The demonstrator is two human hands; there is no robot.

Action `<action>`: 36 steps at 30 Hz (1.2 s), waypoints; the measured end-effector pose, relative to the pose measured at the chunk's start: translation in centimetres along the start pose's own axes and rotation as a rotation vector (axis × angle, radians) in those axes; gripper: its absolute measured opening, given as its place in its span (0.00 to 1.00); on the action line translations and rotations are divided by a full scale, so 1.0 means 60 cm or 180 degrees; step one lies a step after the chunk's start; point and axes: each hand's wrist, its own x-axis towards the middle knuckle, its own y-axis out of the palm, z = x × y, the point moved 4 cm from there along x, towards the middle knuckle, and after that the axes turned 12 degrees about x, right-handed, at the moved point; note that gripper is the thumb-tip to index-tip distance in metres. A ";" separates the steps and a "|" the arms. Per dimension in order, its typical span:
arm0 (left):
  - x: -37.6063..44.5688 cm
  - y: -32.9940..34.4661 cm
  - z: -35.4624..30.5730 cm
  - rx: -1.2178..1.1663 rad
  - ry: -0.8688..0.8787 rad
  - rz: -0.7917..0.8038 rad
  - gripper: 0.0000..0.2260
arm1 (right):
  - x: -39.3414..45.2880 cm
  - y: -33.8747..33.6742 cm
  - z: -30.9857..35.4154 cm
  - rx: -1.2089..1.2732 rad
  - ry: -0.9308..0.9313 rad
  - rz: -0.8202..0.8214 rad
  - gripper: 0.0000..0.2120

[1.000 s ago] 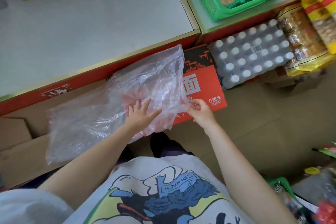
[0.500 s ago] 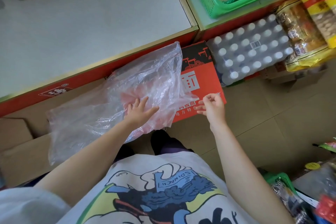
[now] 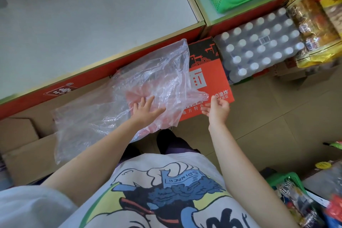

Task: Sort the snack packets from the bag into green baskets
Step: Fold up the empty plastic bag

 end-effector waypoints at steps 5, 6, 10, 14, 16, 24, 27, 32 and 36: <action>0.005 -0.001 0.002 0.0212 0.0053 -0.0115 0.37 | -0.067 0.031 -0.064 -0.1307 0.0700 0.1727 0.31; 0.007 -0.002 0.005 0.0239 0.0077 -0.0144 0.38 | -0.082 0.039 -0.078 -0.1518 0.0718 0.2003 0.30; 0.014 0.001 0.018 0.0255 0.0149 -0.0140 0.38 | -0.091 0.048 -0.097 -0.1741 0.0288 0.1921 0.11; 0.005 -0.001 0.013 0.0248 0.0159 -0.0126 0.38 | -0.046 -0.012 -0.036 -0.1070 -0.0118 0.0777 0.07; 0.002 -0.001 0.013 0.0268 0.0190 -0.0137 0.38 | -0.037 -0.035 -0.017 -0.0863 -0.0276 0.0477 0.06; 0.021 0.001 0.024 0.0523 0.0266 -0.0113 0.41 | -0.044 -0.016 -0.018 -0.0540 -0.0063 0.0981 0.22; 0.014 -0.001 0.014 0.0518 0.0215 -0.0052 0.40 | -0.036 -0.002 -0.025 -0.1326 -0.0017 0.1272 0.17; 0.012 0.000 0.011 0.0595 0.0206 -0.0065 0.38 | -0.007 -0.027 0.041 -0.1273 -0.0864 0.0149 0.06; 0.005 0.002 0.011 0.0677 0.0206 -0.0159 0.37 | 0.011 -0.011 0.057 -0.1438 -0.0948 0.0392 0.16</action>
